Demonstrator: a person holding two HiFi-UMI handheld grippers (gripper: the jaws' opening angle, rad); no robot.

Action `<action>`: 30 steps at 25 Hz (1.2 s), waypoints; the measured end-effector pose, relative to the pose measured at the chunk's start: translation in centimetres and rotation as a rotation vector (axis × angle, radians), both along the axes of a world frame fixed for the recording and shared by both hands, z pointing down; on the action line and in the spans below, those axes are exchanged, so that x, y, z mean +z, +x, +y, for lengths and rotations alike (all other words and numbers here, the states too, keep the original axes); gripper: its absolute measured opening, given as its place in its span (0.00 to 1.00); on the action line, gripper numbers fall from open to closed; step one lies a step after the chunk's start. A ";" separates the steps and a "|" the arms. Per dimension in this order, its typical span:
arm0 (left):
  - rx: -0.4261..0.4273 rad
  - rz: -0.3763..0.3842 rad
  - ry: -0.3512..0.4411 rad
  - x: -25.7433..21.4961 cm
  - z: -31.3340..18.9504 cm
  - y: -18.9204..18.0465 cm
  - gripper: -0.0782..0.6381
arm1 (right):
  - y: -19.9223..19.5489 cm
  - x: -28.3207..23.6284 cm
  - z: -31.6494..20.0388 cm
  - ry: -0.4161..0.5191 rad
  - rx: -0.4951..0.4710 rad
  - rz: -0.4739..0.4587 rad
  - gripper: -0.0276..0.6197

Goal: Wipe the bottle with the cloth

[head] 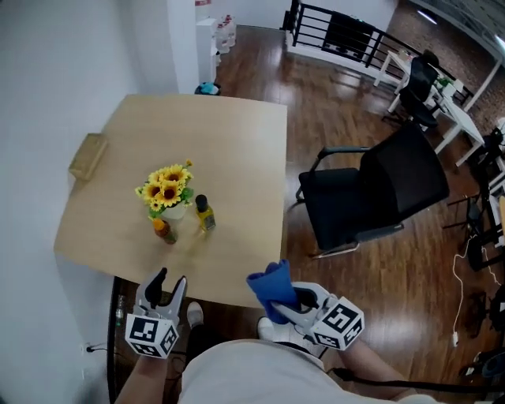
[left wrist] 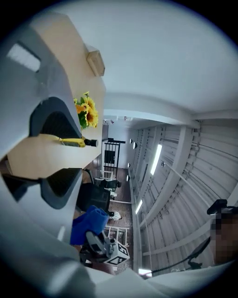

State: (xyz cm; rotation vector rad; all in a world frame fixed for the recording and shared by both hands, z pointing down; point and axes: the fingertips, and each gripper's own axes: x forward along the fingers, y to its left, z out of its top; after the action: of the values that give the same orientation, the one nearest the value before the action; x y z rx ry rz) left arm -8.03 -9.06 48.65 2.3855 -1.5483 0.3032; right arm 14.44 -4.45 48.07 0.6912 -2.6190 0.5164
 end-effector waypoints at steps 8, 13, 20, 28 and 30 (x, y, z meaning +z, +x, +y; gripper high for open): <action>-0.065 0.088 -0.041 -2.9 10.3 8.5 0.39 | 3.4 -0.3 1.7 0.000 -0.231 -0.032 0.28; -0.093 0.080 -0.051 -3.6 15.3 9.9 0.38 | 4.1 -1.2 3.4 0.026 -0.265 -0.046 0.28; -0.069 0.085 0.017 -6.3 21.9 9.9 0.38 | 3.9 -2.9 10.0 0.036 -0.238 -0.057 0.28; -0.064 0.207 0.061 -8.1 32.1 8.4 0.38 | 3.0 -3.8 20.5 0.049 -0.245 -0.047 0.28; -0.067 0.190 0.069 -7.9 34.1 8.2 0.38 | 3.1 -3.8 23.2 0.053 -0.247 -0.044 0.28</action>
State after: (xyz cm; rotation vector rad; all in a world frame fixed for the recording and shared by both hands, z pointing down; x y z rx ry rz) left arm 0.15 25.01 40.78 2.3296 -1.5697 0.0088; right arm 17.50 18.73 44.22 0.3666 -2.7163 0.3929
